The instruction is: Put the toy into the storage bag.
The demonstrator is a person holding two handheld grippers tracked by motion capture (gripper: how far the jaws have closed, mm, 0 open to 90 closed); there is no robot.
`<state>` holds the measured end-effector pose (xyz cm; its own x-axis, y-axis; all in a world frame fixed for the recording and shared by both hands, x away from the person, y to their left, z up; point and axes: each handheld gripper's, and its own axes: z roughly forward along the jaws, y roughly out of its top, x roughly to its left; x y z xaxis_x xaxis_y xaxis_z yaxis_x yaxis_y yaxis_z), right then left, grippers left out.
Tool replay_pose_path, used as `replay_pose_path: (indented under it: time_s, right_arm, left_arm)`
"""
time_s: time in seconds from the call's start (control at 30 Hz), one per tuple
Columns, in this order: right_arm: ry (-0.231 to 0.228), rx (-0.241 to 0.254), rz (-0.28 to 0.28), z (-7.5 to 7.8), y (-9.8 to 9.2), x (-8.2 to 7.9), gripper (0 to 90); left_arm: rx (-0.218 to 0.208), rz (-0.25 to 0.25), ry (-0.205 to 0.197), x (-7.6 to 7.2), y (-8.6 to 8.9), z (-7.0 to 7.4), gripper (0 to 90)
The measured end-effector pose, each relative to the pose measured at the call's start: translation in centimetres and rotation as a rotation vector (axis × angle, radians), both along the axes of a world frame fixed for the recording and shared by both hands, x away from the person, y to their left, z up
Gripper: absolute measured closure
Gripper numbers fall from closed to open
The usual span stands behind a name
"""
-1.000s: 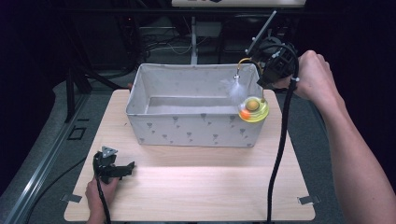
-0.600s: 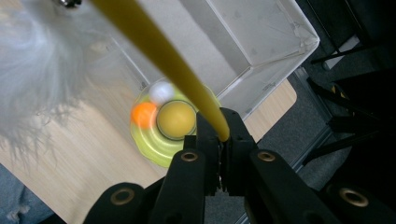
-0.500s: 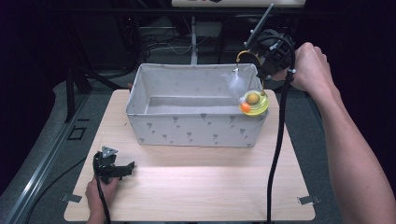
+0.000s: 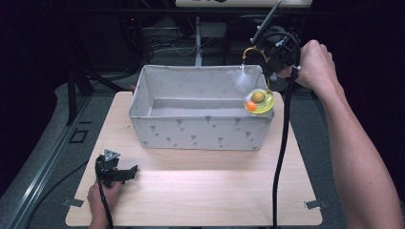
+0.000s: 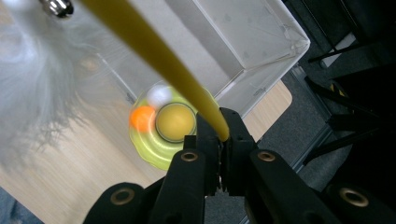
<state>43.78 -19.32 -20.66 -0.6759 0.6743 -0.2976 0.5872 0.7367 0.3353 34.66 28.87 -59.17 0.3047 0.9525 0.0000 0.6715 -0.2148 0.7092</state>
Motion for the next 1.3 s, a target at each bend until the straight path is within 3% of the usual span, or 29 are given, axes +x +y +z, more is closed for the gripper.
replay_pose_path:
  time_s: [0.93, 1.3]
  right_arm:
    - [0.035, 0.031, -0.055, -2.7, -0.8, 3.7, 87.8]
    - [0.052, 0.048, -0.066, -4.5, -0.7, 4.7, 87.8]
  left_arm:
    - [0.000, -0.001, 0.001, 0.0, 0.0, 0.0, 1.0]
    - [0.000, -0.001, 0.000, 0.0, 0.0, 0.0, 1.0]
